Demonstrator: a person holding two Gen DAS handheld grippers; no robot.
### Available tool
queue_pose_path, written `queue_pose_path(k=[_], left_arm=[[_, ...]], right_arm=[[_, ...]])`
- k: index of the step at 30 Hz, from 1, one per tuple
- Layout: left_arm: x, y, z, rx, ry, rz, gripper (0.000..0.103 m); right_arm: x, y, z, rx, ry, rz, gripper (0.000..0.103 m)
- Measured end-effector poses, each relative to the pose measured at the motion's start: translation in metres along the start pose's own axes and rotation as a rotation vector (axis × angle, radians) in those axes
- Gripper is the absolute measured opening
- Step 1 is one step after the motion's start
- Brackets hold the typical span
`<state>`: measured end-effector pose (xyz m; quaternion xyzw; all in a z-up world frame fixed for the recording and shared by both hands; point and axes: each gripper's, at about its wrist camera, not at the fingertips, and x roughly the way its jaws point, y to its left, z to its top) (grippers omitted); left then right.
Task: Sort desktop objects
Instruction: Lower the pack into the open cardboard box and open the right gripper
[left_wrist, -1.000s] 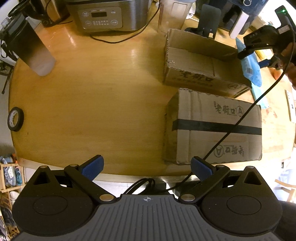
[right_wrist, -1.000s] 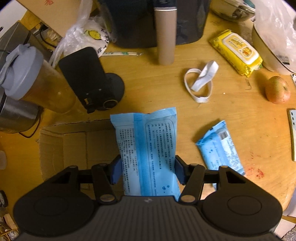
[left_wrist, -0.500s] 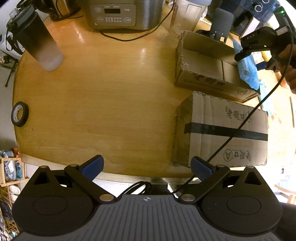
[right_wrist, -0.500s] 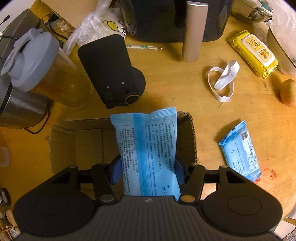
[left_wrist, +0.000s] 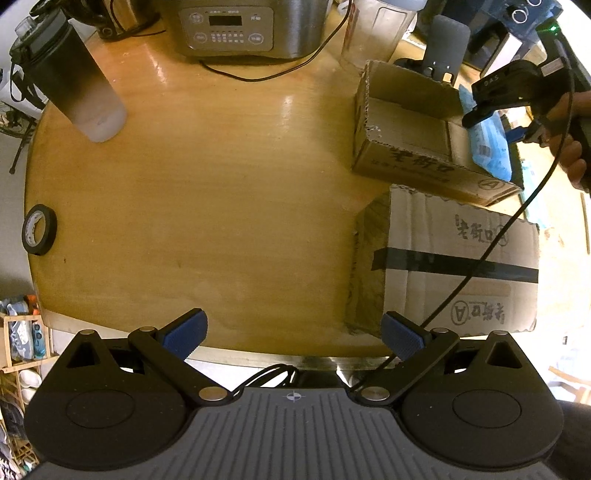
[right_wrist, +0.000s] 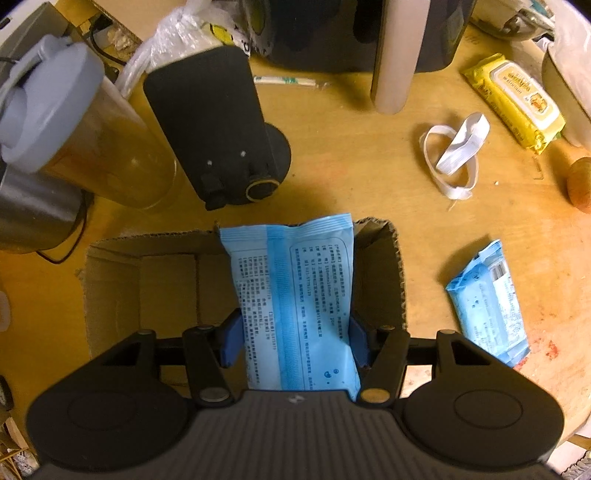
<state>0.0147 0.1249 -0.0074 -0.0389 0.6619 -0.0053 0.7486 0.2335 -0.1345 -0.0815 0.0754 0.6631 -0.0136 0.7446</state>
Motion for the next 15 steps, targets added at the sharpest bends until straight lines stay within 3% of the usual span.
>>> queue_pose_path(k=[15], left_arm=[[0.005,0.006,-0.003,-0.023,0.016,0.015,0.103]], right_arm=[[0.041,0.008,-0.007,-0.01,0.035,-0.03,0.057]])
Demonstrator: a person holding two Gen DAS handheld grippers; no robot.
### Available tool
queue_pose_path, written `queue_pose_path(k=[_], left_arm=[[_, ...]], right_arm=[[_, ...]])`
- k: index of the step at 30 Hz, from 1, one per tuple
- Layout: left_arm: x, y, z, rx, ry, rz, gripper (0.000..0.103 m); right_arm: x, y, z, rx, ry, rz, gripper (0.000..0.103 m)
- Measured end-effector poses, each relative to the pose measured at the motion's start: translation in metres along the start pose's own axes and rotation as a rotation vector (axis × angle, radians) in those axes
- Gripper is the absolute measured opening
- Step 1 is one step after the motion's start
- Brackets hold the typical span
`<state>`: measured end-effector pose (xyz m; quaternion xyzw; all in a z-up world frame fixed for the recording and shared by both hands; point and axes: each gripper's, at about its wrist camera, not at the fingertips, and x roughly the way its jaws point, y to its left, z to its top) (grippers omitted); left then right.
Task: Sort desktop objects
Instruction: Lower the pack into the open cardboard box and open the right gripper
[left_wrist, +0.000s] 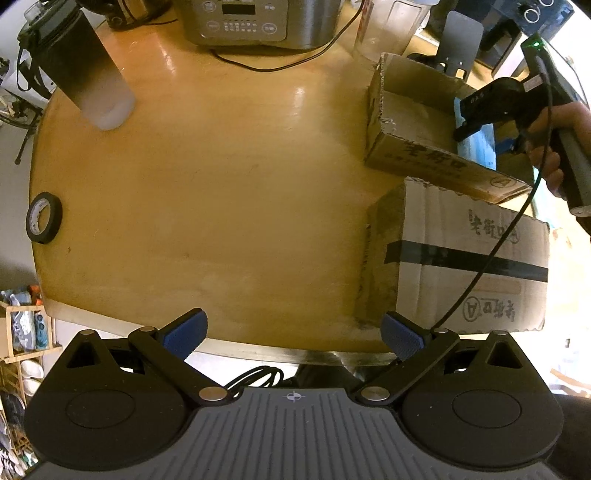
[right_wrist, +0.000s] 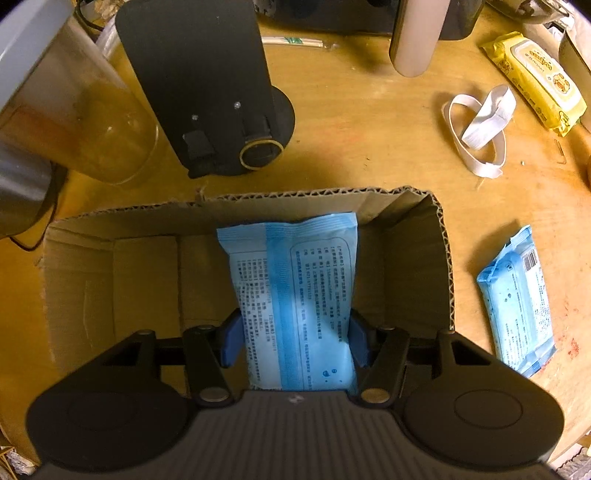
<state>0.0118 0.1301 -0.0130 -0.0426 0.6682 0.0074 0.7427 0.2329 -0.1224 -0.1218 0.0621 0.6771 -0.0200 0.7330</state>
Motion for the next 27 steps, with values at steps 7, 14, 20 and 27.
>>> queue_pose_path(k=[7,14,20,27], left_arm=[[0.0,-0.003,0.001,-0.002,-0.004,-0.001,0.103],[0.0,-0.009,0.003,0.008,-0.009,-0.006,0.103],[0.0,-0.014,0.004,0.014,-0.011,-0.005,0.103],[-0.003,-0.019,0.005,0.019,-0.016,-0.008,0.103]], right_arm=[[-0.01,0.001,-0.002,0.011,-0.044,0.026,0.103],[-0.014,-0.003,-0.001,0.013,-0.034,0.035,0.103],[-0.03,-0.008,-0.002,0.004,-0.04,0.039,0.103],[-0.051,-0.009,0.001,0.001,-0.053,0.045,0.103]])
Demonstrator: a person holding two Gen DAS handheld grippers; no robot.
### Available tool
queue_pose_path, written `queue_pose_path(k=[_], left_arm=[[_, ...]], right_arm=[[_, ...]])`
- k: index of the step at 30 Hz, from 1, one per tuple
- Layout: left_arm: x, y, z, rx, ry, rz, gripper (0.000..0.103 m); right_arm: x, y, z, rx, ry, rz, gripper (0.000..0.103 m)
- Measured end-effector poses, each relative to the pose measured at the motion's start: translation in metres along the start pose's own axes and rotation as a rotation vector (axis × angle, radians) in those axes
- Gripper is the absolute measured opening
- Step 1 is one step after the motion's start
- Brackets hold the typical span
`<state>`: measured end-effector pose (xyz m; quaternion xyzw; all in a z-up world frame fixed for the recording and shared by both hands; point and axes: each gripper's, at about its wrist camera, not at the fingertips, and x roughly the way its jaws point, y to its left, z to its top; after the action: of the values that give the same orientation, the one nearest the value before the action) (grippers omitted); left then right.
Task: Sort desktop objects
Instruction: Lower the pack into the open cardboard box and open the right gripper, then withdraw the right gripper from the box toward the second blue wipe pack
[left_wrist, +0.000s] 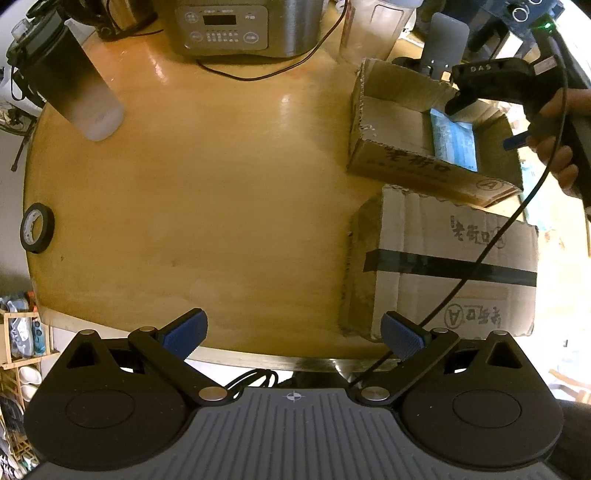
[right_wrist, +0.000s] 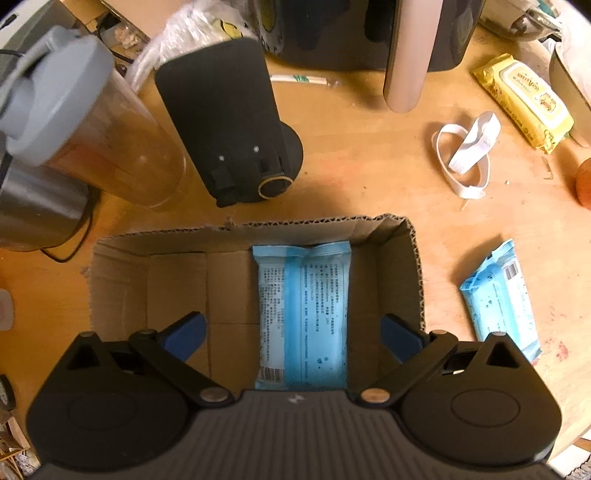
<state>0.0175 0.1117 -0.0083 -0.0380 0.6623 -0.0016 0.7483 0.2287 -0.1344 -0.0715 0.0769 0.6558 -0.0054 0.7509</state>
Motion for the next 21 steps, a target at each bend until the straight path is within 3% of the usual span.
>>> queue_pose_path(k=[10,21], left_arm=[[-0.005,-0.007,0.002,0.022,-0.002,-0.009,0.103],[-0.005,-0.02,0.002,0.031,0.006,-0.002,0.103]], right_arm=[[-0.033,0.002,0.0,-0.007,-0.024,0.003,0.103],[-0.036,-0.014,-0.003,-0.005,-0.038,0.004,0.103]])
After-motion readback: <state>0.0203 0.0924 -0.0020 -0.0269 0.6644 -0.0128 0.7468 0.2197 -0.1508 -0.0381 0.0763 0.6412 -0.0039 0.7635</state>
